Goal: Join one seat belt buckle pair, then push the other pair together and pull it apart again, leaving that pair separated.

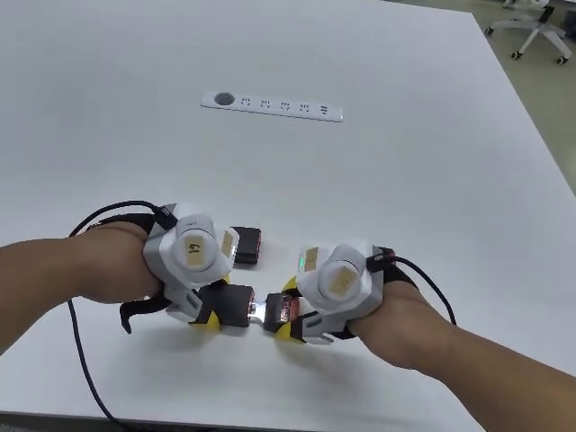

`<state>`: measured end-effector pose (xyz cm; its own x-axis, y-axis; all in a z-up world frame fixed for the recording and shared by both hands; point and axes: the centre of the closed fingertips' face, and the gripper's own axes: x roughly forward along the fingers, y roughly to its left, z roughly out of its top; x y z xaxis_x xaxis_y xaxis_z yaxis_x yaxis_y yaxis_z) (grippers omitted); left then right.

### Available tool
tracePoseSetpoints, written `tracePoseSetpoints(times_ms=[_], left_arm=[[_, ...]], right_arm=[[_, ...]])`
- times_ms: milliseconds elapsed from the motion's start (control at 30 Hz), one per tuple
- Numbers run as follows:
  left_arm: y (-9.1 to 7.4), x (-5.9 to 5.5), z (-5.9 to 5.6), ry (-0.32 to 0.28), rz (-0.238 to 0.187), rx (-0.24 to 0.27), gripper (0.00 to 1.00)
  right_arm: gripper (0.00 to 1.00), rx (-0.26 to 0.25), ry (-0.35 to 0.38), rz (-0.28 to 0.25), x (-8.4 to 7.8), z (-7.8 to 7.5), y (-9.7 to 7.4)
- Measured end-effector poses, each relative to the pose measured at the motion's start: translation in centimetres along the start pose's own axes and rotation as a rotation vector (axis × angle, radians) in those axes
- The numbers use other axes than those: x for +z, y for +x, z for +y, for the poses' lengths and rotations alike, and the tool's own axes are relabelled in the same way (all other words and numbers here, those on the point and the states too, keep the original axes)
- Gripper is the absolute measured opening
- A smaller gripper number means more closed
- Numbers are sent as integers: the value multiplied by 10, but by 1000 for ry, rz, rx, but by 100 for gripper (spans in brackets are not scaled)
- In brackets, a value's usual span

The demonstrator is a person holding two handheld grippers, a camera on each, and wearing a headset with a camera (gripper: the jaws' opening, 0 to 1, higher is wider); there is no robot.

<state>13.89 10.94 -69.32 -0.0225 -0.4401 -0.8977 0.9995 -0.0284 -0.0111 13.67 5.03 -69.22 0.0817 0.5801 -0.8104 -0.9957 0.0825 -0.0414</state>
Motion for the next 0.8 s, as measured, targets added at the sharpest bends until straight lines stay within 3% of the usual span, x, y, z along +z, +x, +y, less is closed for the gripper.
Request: tracePoseSetpoints(times_ms=[433, 800], left_arm=[[-1, 2, -1, 0, 3, 5, 33], [-2, 3, -2, -10, -8, 10, 33]], right_arm=[[31, -18, -47, 36, 4, 2, 0], [30, -9, -13, 11, 10, 1, 3]])
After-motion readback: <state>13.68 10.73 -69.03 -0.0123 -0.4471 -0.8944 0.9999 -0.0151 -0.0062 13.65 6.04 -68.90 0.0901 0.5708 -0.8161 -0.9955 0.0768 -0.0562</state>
